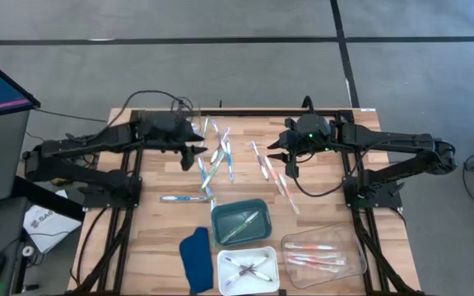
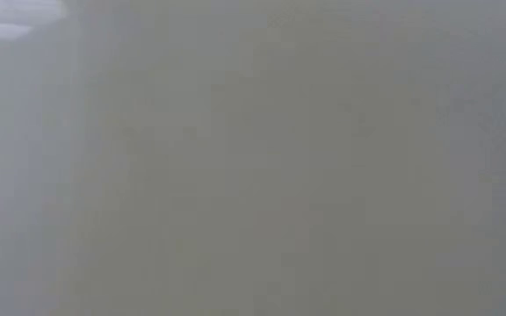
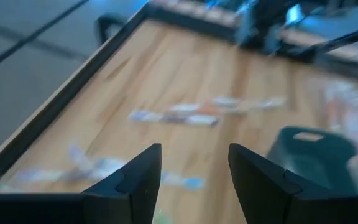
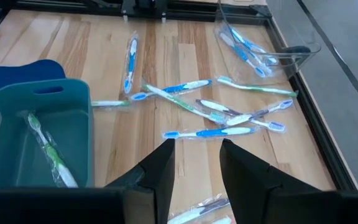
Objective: Pick & Place Toothbrushes
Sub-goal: Put the green toothbrush into the green bin, then put the blue toothbrush into the top transparent bin
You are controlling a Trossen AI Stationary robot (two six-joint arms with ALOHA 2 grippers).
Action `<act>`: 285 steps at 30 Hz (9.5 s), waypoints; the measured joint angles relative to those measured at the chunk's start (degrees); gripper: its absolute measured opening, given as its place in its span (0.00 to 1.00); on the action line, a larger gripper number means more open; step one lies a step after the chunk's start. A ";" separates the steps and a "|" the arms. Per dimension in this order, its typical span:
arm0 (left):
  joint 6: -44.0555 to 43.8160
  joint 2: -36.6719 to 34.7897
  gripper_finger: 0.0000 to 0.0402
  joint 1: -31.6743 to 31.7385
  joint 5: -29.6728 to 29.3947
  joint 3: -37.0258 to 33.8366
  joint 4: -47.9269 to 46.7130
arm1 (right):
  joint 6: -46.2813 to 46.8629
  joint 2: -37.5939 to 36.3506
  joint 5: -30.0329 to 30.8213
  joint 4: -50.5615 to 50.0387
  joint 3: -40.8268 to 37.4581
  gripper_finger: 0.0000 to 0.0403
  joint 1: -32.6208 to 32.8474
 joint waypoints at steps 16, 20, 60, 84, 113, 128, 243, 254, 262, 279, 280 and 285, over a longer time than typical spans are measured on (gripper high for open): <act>8.18 7.82 0.45 -2.67 -2.42 -16.84 33.75 | -8.59 0.35 0.02 3.24 0.00 0.30 -2.54; 12.22 14.08 0.45 -1.14 -2.40 -16.73 35.81 | -9.39 3.31 0.02 7.07 0.04 0.30 -4.13; -10.53 21.73 0.38 -9.62 -12.78 -16.81 16.91 | 4.20 16.16 0.04 5.65 5.25 0.30 -6.23; -16.34 31.84 0.36 -12.67 -20.42 -16.76 18.04 | 5.24 16.13 0.04 1.74 5.22 0.30 -6.23; -16.16 22.04 0.04 -13.63 -19.61 -16.87 19.17 | 5.22 16.17 0.04 0.43 5.22 0.30 -6.23; -21.16 10.71 0.04 -20.12 -13.89 -16.81 19.95 | 5.22 16.17 0.03 0.41 5.22 0.30 -4.02; -12.83 6.44 0.23 -27.70 -25.48 -12.73 16.50 | 10.75 16.20 0.02 -13.18 5.20 0.30 4.15; -20.90 4.72 0.21 -24.72 -22.93 -23.70 16.36 | 10.75 16.20 0.04 -13.18 5.20 0.30 4.15; -22.62 4.72 0.21 -24.72 -19.91 -24.46 0.66 | 11.04 16.20 0.04 -13.17 5.20 0.30 4.15; -30.05 4.76 0.21 -24.87 -8.92 -24.46 -18.48 | 11.21 16.20 0.04 -12.33 5.20 0.30 4.15; -30.06 4.76 0.21 -25.01 -8.92 -24.46 -19.18 | 11.21 16.20 0.04 -12.33 5.20 0.30 4.15; -30.00 4.76 0.21 -26.20 -8.90 -24.46 -20.08 | 11.21 16.20 0.04 -12.31 5.20 0.30 4.15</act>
